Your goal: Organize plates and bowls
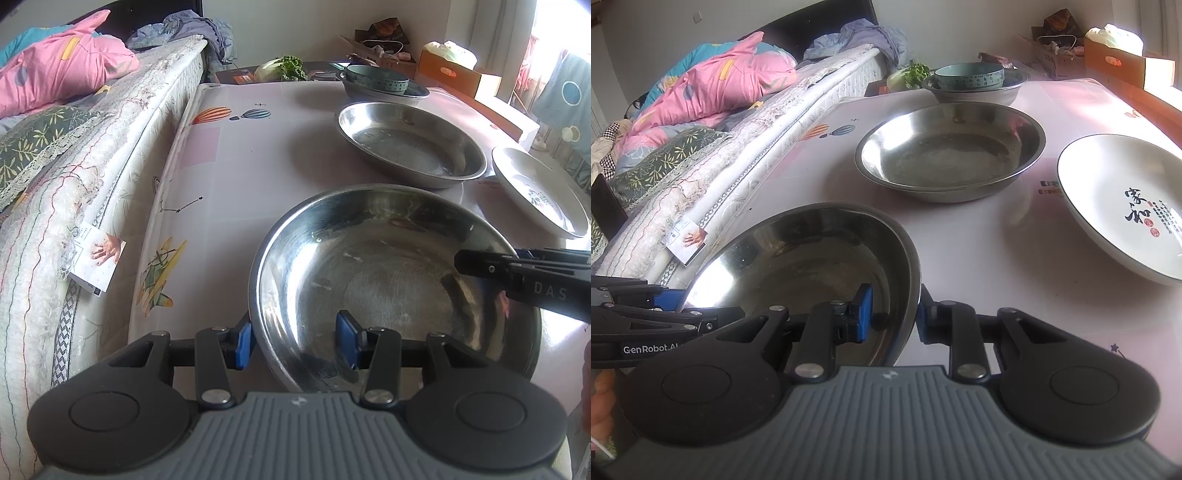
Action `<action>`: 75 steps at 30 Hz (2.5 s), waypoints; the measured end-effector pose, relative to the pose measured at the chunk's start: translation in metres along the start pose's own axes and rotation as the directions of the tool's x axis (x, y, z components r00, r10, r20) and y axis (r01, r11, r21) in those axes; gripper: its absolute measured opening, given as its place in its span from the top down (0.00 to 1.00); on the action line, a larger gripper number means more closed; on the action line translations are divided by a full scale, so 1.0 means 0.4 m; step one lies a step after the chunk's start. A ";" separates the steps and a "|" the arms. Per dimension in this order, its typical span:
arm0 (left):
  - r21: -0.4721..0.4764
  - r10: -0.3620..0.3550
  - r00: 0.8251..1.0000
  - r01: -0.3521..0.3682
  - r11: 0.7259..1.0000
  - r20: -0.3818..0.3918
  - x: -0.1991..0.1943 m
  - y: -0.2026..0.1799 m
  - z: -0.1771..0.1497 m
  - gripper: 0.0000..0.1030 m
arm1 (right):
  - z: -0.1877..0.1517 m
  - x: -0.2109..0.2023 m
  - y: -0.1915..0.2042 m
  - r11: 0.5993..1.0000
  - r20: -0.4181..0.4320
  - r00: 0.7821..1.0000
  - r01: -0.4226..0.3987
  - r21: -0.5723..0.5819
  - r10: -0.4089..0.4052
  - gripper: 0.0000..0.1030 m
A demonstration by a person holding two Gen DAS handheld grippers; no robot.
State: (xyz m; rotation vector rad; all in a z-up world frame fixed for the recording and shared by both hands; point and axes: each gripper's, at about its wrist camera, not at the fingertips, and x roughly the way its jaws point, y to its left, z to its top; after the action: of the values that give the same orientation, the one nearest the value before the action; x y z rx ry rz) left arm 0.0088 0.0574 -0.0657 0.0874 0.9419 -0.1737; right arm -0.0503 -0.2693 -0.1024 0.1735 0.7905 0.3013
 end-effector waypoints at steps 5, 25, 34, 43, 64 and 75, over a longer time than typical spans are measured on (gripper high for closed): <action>0.001 -0.001 1.000 0.001 1.000 0.010 -0.005 0.000 0.002 0.55 | 0.001 -0.003 -0.001 1.000 0.007 1.000 0.000 -0.001 0.000 0.77; -0.011 -0.014 0.999 0.015 1.000 0.036 -0.024 0.003 0.010 0.55 | 0.002 -0.018 -0.003 1.000 0.036 0.999 -0.008 -0.001 0.008 0.77; -0.013 -0.019 0.999 0.020 1.000 0.044 -0.031 0.002 0.013 0.55 | 0.005 -0.023 -0.004 1.000 0.040 0.999 -0.010 0.001 0.010 0.77; -0.011 -0.028 0.998 0.029 1.000 0.047 -0.035 -0.001 0.014 0.55 | 0.008 -0.027 -0.002 1.000 0.045 0.999 -0.014 0.001 0.014 0.77; -0.109 -0.102 0.995 0.102 0.989 0.010 -0.005 0.044 -0.003 0.70 | -0.007 -0.015 -0.014 1.000 0.033 0.999 -0.007 0.005 0.007 0.78; -0.192 -0.129 0.992 0.127 0.973 0.000 0.038 0.090 0.032 0.79 | 0.001 0.009 -0.030 1.000 0.037 0.999 -0.003 0.020 0.003 0.78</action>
State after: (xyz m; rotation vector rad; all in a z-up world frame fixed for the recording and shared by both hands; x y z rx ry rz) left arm 0.0345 0.0892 -0.0705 -0.1512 0.9725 -0.2005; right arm -0.0453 -0.2795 -0.1077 0.1989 0.7573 0.2922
